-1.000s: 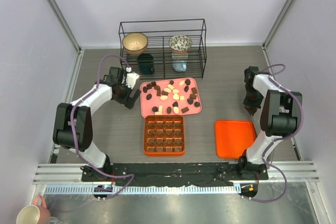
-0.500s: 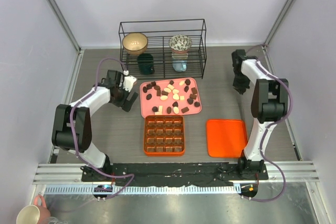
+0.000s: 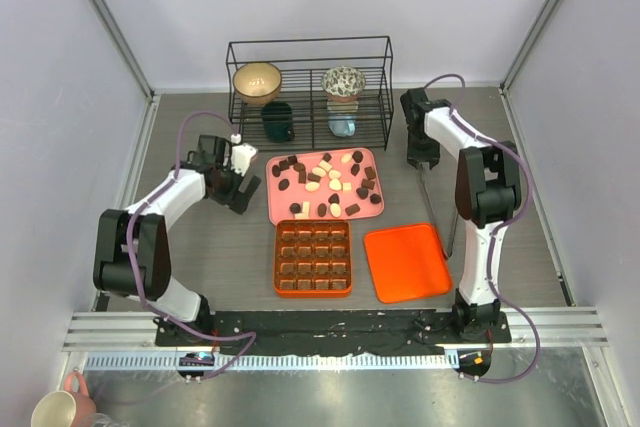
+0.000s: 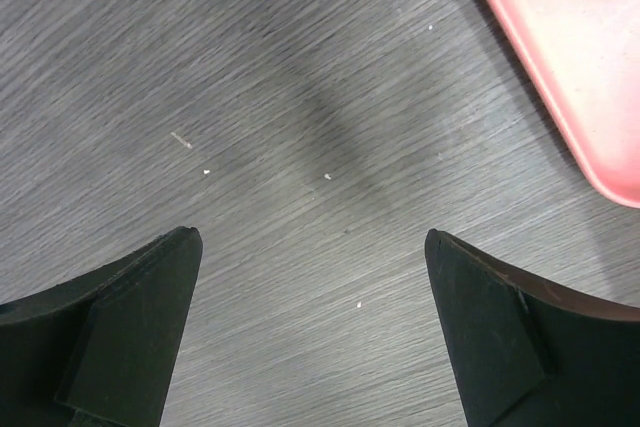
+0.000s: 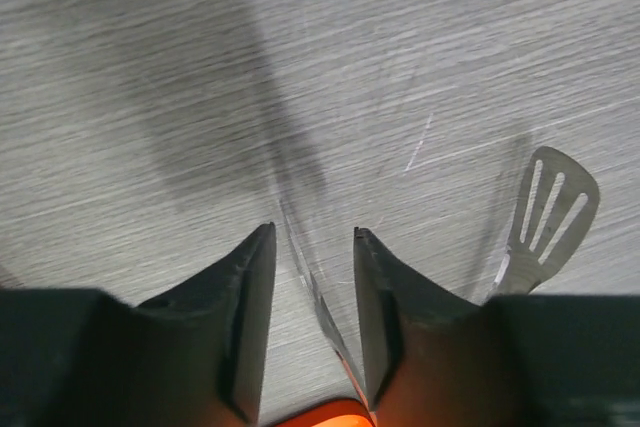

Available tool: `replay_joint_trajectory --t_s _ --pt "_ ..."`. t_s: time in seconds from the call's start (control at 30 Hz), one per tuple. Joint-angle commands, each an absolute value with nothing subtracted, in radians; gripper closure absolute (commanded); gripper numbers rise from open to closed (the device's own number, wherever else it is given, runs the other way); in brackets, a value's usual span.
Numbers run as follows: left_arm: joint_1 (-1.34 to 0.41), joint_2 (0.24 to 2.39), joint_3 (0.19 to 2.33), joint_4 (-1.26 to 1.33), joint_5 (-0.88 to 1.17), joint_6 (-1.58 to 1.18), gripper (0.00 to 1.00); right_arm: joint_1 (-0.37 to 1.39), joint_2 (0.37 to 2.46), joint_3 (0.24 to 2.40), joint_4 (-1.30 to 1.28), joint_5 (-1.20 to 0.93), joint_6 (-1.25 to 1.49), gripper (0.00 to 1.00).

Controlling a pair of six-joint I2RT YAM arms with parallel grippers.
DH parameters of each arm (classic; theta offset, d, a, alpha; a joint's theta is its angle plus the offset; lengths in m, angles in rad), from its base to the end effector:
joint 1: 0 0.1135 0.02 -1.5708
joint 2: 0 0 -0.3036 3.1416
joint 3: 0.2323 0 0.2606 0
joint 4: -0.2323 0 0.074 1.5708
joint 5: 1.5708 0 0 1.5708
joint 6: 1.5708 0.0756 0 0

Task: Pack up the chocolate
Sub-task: Move the clamp to the center of the board, then pick up the clamp from the center of the board.

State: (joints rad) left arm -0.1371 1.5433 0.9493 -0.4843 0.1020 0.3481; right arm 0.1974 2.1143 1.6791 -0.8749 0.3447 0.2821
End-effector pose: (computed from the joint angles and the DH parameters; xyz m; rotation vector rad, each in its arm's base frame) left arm 0.3218 -0.0522 0.1933 0.6673 2.5553 -0.0642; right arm 0.4656 0.0671 0.1806 0.1813 2.7783 -0.3840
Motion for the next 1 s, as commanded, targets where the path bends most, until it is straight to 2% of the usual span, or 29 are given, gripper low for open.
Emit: replay_joint_trajectory --t_s 0.0,0.13,0.43,0.67,0.97 --pt "-0.152 1.517 0.962 -0.483 0.132 0.344 0.0 0.186 2.01 1.68 -0.864 0.36 0.284 0.52" --pt "-0.193 1.529 0.962 -0.476 0.104 0.341 0.0 0.186 1.901 1.638 -0.864 0.339 0.31 0.46" --pt "-0.265 1.591 1.06 -0.446 0.078 0.278 0.0 0.187 1.672 1.407 -0.856 0.337 0.311 0.47" --pt "-0.305 1.641 1.103 -0.426 0.072 0.212 0.0 0.187 1.628 1.322 -0.835 0.331 0.302 0.51" --pt "-0.41 1.716 1.068 -0.339 -0.058 0.216 0.0 0.187 1.618 1.23 -0.807 0.241 0.256 0.56"
